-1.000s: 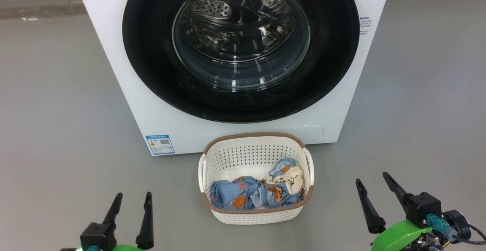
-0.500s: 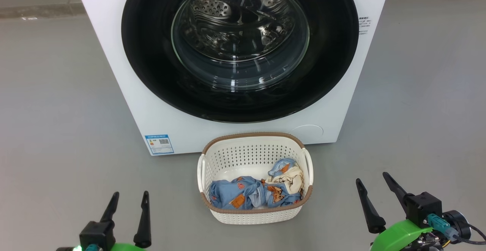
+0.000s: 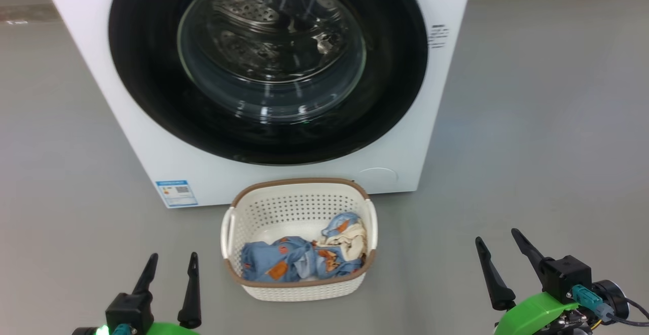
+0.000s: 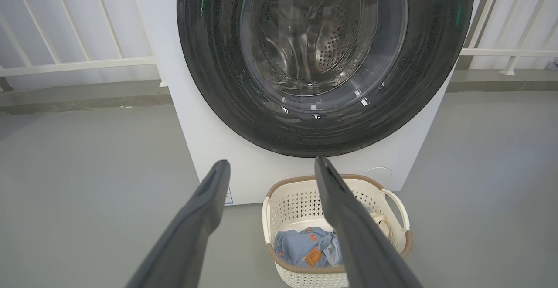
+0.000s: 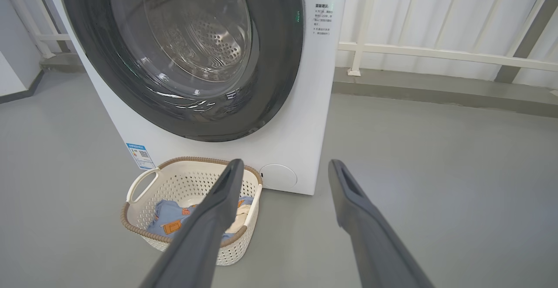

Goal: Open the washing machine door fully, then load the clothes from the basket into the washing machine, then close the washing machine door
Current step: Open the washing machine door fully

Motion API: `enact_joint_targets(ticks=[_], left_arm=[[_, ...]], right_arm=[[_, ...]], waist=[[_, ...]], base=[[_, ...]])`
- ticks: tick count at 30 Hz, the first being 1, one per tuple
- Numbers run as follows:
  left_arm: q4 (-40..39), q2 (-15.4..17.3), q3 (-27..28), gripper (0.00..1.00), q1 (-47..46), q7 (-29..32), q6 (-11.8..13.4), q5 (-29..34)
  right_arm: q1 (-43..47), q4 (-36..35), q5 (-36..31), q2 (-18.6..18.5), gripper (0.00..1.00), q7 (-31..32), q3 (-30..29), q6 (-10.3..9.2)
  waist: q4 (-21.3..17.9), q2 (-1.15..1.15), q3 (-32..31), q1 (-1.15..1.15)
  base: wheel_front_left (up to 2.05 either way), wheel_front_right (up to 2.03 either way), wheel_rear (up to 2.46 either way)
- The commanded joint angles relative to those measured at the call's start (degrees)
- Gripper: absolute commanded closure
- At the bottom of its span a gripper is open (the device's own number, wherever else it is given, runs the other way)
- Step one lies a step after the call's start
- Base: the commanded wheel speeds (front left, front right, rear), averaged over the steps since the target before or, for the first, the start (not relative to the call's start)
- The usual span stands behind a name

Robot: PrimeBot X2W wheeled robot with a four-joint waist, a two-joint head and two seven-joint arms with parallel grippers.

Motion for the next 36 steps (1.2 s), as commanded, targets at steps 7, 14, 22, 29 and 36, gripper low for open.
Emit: enact_joint_targets(ticks=[7,14,22,29,36], left_arm=[[-2.07,0.85,1.74,0.00,-2.29,-0.70,0.74,0.21],[-2.61,1.02,1.58,0.00,-2.16,-0.70,0.27,0.07],[-2.16,1.07,1.46,0.00,-2.20,-0.70,0.44,0.19],[-1.69,1.08,1.44,0.00,-2.15,-0.70,0.55,0.00],[-1.40,1.10,1.38,0.00,-2.29,-0.70,0.77,-0.03]], right_arm=[[-2.51,-1.37,0.22,-0.35,0.00,-0.60,1.31,-0.06],[-2.74,-1.20,0.42,-0.46,0.00,-0.69,1.35,-0.06],[-2.77,-1.13,0.31,-0.46,0.00,-0.81,1.22,-0.06],[-2.74,-1.01,0.21,-0.31,0.00,-0.99,1.26,-0.06],[-2.74,-0.91,0.22,-0.27,0.00,-1.09,1.24,-0.06]], waist=[[-0.05,0.00,0.11,0.00],[-0.10,0.00,0.30,0.00],[-0.12,0.00,0.29,0.00],[-0.19,0.00,0.27,0.00],[-0.12,0.00,0.30,0.00]], base=[[1.21,1.21,-2.42],[0.81,0.81,-1.62],[0.22,0.22,-0.45],[0.00,0.00,0.00],[0.00,0.00,0.00]])
